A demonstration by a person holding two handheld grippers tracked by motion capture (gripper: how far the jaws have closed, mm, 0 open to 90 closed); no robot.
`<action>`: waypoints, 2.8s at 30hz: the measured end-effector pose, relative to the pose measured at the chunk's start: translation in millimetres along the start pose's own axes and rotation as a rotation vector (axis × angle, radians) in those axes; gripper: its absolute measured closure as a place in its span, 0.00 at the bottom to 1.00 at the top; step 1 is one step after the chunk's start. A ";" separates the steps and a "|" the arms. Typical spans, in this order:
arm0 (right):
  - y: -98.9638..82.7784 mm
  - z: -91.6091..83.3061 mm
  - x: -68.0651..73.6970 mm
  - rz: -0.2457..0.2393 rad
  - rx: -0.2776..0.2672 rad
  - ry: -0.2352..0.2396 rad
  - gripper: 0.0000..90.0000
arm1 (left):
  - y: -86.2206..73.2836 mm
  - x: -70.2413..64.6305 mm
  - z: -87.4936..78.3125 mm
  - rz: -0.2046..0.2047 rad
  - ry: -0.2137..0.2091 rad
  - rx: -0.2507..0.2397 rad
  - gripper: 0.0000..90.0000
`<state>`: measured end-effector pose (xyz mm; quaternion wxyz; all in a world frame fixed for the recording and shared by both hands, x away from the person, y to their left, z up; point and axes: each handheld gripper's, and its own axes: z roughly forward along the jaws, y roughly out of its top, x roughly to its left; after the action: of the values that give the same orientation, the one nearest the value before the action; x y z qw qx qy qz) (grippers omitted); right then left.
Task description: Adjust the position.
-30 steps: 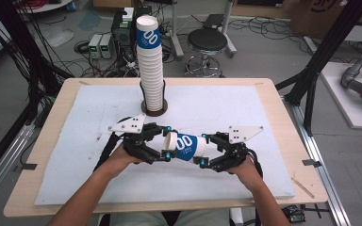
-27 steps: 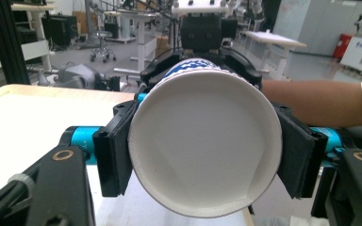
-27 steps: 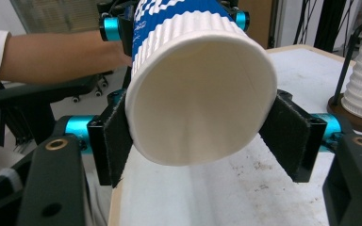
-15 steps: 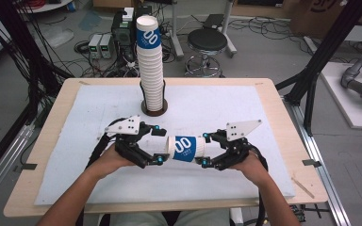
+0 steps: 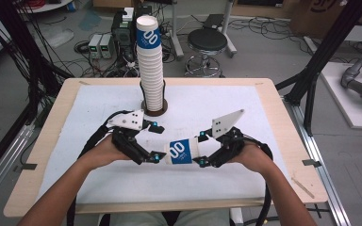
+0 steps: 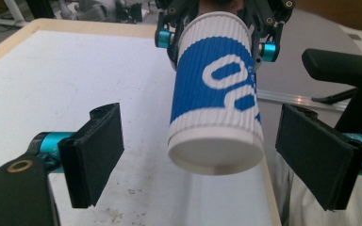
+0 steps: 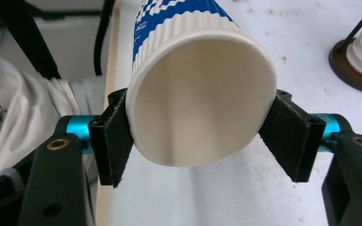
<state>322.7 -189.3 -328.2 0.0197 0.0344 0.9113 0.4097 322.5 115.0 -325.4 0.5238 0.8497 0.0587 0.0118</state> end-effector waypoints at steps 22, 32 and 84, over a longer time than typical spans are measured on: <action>35.6 20.5 4.6 -0.079 0.245 -0.009 0.34 | 13.2 0.6 53.5 0.027 -0.076 0.321 0.25; 37.2 29.3 7.2 -0.104 0.312 -0.003 0.35 | 9.4 -0.6 64.4 0.033 -0.114 0.366 0.33; -65.5 -27.2 4.8 0.272 -0.301 -0.342 0.24 | -70.4 11.5 -12.6 -0.061 0.219 -0.356 0.31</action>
<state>313.1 -252.6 -359.1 0.1231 0.2223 0.8105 0.5277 326.7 158.8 -382.9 0.6563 0.7351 0.1381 0.0984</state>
